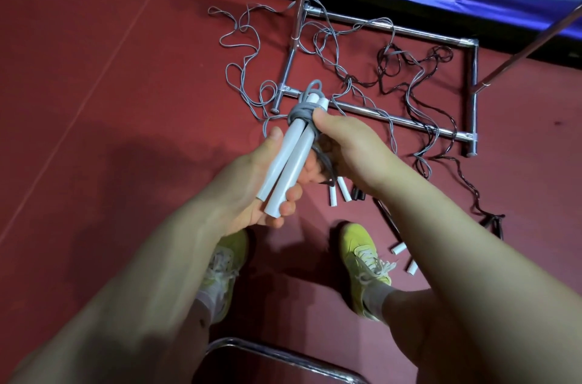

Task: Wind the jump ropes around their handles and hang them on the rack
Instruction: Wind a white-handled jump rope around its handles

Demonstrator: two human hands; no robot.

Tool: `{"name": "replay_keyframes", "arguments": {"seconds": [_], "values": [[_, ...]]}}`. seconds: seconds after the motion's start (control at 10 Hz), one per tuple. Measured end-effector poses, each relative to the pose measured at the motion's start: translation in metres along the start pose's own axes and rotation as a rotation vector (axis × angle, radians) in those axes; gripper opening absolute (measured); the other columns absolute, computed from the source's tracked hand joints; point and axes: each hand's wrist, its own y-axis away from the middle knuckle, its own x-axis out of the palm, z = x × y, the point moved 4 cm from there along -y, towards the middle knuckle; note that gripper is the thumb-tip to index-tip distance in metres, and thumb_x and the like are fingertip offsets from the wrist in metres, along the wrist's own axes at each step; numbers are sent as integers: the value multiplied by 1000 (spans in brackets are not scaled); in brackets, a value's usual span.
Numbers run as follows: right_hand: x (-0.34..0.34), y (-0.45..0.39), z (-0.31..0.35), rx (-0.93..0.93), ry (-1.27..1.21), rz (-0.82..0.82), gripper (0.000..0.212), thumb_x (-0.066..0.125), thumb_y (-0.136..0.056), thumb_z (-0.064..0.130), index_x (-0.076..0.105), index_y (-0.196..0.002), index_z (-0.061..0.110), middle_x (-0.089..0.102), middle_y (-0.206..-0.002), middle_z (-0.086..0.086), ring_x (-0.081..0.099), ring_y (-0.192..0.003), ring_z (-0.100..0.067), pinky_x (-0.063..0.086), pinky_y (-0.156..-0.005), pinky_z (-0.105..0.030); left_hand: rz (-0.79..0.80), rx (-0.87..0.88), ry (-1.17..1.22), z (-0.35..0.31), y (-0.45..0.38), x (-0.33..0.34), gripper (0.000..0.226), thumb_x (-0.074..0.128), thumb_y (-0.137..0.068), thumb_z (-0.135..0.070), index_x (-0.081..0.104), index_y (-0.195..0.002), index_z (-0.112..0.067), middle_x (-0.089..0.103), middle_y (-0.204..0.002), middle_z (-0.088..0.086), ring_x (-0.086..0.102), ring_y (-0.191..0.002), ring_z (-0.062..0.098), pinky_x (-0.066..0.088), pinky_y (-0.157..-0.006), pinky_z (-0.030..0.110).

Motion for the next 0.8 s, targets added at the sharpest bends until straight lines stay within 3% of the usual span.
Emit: {"name": "replay_keyframes", "arguments": {"seconds": [0.1, 0.2, 0.3, 0.4, 0.5, 0.6, 0.7, 0.8], "values": [[-7, 3, 0, 46, 168, -52, 45, 40, -100, 42, 62, -84, 6, 61, -52, -10, 58, -53, -29, 49, -66, -44, -22, 32, -120, -4, 2, 5, 59, 24, -97, -55, 54, -79, -7, 48, -61, 5, 46, -33, 11, 37, -37, 19], [-7, 4, -5, 100, 318, -95, 59, 39, -98, 48, 61, -72, 0, 60, -47, -12, 58, -60, -36, 54, -69, -49, -139, 64, -333, 4, -4, -5, 63, 27, -93, -61, 60, -75, -11, 52, -55, 0, 48, -42, 15, 42, -48, 24], [-8, 6, -5, 125, 424, -133, 70, 37, -98, 49, 63, -77, -13, 55, -40, -6, 59, -56, -32, 48, -51, -25, -213, 66, -430, 6, -9, -11, 60, 29, -94, -60, 61, -75, -12, 55, -59, 2, 50, -48, 17, 44, -56, 28], [-6, 6, -8, 151, 460, -139, 74, 35, -99, 50, 63, -85, -17, 55, -40, -7, 56, -52, -31, 41, -44, -21, -257, 115, -525, 4, -10, -11, 55, 30, -95, -55, 60, -77, -13, 57, -64, 4, 53, -55, 21, 45, -60, 30], [1, 8, -14, 250, 354, -121, 71, 33, -95, 60, 62, -77, -3, 56, -44, -6, 56, -44, -26, 42, -48, -27, -351, 228, -857, 3, -10, -14, 49, 30, -94, -55, 55, -79, -15, 63, -78, 10, 60, -75, 31, 45, -68, 36], [4, 9, -16, 292, 253, -128, 65, 38, -85, 72, 55, -72, 11, 53, -48, -2, 45, -36, -15, 37, -42, -20, -431, 344, -1118, 2, -8, -13, 43, 37, -89, -59, 42, -73, -19, 52, -70, 0, 51, -76, 32, 31, -60, 36], [4, 8, -11, 258, 263, -197, 60, 44, -84, 71, 54, -64, 15, 48, -43, 5, 36, -32, -10, 28, -38, -20, -508, 502, -1153, -3, -4, -13, 37, 45, -83, -59, 46, -83, -22, 53, -80, -1, 50, -81, 28, 29, -62, 35], [2, 7, -5, 189, 313, -258, 50, 49, -89, 56, 49, -59, 17, 40, -34, 10, 32, -30, -5, 26, -41, -24, -416, 438, -1037, 0, -7, -12, 43, 51, -78, -60, 49, -94, -20, 56, -83, -2, 54, -82, 26, 33, -62, 35]]}}
